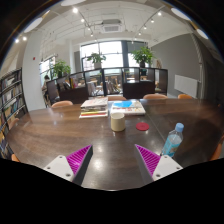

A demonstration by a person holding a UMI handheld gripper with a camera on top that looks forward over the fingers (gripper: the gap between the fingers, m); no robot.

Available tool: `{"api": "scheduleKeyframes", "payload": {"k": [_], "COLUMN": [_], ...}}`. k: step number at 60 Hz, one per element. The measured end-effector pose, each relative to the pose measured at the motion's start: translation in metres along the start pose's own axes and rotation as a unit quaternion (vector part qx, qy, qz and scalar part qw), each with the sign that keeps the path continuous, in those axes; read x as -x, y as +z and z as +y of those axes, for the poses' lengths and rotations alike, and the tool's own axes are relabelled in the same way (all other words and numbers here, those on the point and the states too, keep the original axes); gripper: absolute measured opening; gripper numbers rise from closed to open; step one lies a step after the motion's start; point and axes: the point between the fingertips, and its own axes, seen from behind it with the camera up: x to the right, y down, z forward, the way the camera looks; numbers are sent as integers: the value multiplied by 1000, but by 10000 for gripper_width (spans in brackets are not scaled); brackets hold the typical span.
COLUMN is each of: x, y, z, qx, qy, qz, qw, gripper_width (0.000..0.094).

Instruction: Pour water

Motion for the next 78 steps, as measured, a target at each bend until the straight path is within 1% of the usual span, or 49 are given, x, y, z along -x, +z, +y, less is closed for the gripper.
{"api": "scheduleKeyframes", "payload": {"k": [5, 8, 9, 12, 17, 22, 28, 33, 40, 43, 48, 49, 50, 51, 52, 54, 57, 59, 63, 64, 65, 66, 69, 70, 74, 78], "x": [-27, -59, -52, -112, -171, -213, -241, -254, -264, -266, -266, -267, -267, -268, -267, -270, -271, -267, -264, -264, -270, -269, -266, -265, -264, -263], "y": [-3, -8, -1, 0, 5, 14, 39, 64, 101, 113, 132, 133, 136, 138, 140, 140, 140, 140, 141, 141, 141, 140, 138, 138, 138, 140], "z": [11, 27, 17, 48, 65, 71, 71, 61, 47, 40, 37, 37, 37, 37, 36, 34, 35, 33, 34, 34, 29, 30, 31, 32, 33, 33], "qx": [0, 3, 5, 5, 3, 1, -7, -19, -47, -59, -69, -70, -73, -75, -79, -87, -84, -84, -84, -85, -86, -87, -87, -85, -82, -68], "qy": [8, 14, 18, 25, 36, 32, 22, 8, -2, -4, -7, -9, -10, -10, -9, -6, -7, -9, -8, -9, -10, -11, -18, -21, -33, -34], "qz": [26, 47, 54, 75, 108, 127, 136, 130, 120, 110, 94, 92, 92, 91, 86, 89, 92, 93, 87, 84, 83, 82, 82, 82, 87, 92], "qw": [1000, 999, 998, 997, 993, 991, 990, 991, 992, 992, 993, 993, 993, 993, 993, 992, 992, 992, 993, 993, 993, 993, 993, 993, 992, 993], "gripper_width": [852, 853, 854, 857, 851, 854, 854, 850, 833, 790, 672, 638, 591, 521, 485, 484, 469, 441, 414, 392, 392, 366, 365, 340, 339, 339]}}
